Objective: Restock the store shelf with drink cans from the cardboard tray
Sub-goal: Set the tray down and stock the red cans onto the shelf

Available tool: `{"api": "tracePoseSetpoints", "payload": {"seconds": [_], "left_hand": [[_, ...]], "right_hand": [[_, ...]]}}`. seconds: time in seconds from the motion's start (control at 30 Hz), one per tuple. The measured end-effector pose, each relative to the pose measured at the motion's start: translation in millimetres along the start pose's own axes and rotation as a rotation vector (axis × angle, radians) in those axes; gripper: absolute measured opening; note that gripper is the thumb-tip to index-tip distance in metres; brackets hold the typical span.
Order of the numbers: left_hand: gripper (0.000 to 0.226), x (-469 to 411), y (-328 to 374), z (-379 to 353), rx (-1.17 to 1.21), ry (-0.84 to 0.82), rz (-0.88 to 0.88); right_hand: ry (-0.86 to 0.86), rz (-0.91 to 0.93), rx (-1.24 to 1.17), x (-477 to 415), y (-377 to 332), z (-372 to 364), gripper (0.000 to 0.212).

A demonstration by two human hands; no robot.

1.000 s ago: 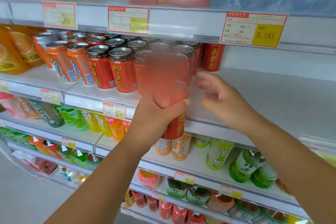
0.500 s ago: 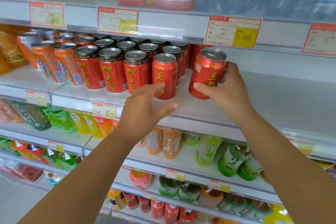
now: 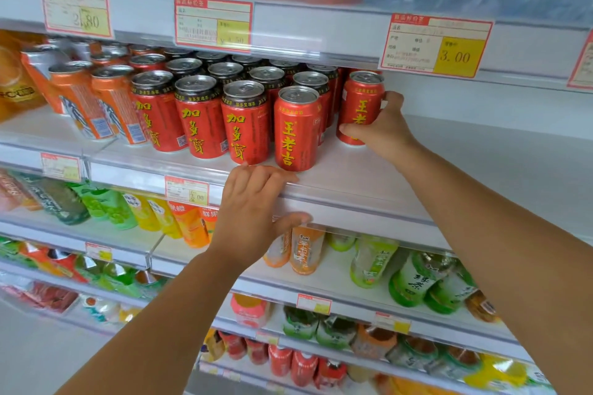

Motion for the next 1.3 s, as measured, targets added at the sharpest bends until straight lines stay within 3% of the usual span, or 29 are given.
{"api": "tracePoseSetpoints", "payload": {"seconds": [0.4,0.6,0.7,0.77,0.83,0.97,1.03,1.13,1.3], "left_hand": [[0.061,0.7,-2.2,-1.2,0.001,0.032,-0.027],[0.062,1.3,4.0,9.0,0.099,-0.017,0.033],[0.053,19.4,8.8,33.9,0.240,0.123,0.072],[0.043,54.5,2.1,51.7,0.245,0.229,0.125],[0.039,108.6,-16.6,62.1,0.297,0.224,0.300],[0.034,249.6,-70.6,73.8,0.366,0.036,0.847],[0.035,315.9,-93.5,78.3,0.330,-0.103,1.096],[0.023,401.1,-112.0,75.1,0.362,-0.307,1.398],[0.039,546.4,-114.9,11.7,0.367,-0.519,1.725]], "right_hand": [[-0.012,0.011,0.160,-21.5,15.9,-11.6,0.076],[-0.069,-0.075,0.189,-3.1,3.3,1.1,0.086],[0.097,0.078,0.214,49.0,-22.6,17.0,0.063],[0.199,0.257,0.051,105.5,-40.6,14.0,0.039],[0.152,0.320,-0.110,170.1,-50.7,-5.8,0.030],[-0.336,0.193,-0.194,271.3,-45.1,-107.2,0.030],[-0.600,0.067,-0.107,305.5,-22.3,-174.6,0.029],[-0.859,-0.102,0.067,348.8,31.1,-266.9,0.029],[-1.065,-0.236,0.354,411.3,137.2,-386.6,0.032]]}}
Point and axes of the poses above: each hand's wrist, its own x-axis away from the middle knuckle, its own z-axis out of the back of the hand, y = z × x, the point moved 2 cm from there along -x, towards the middle knuckle, and after that the axes turned 8 degrees about x, right-handed, at the moved point
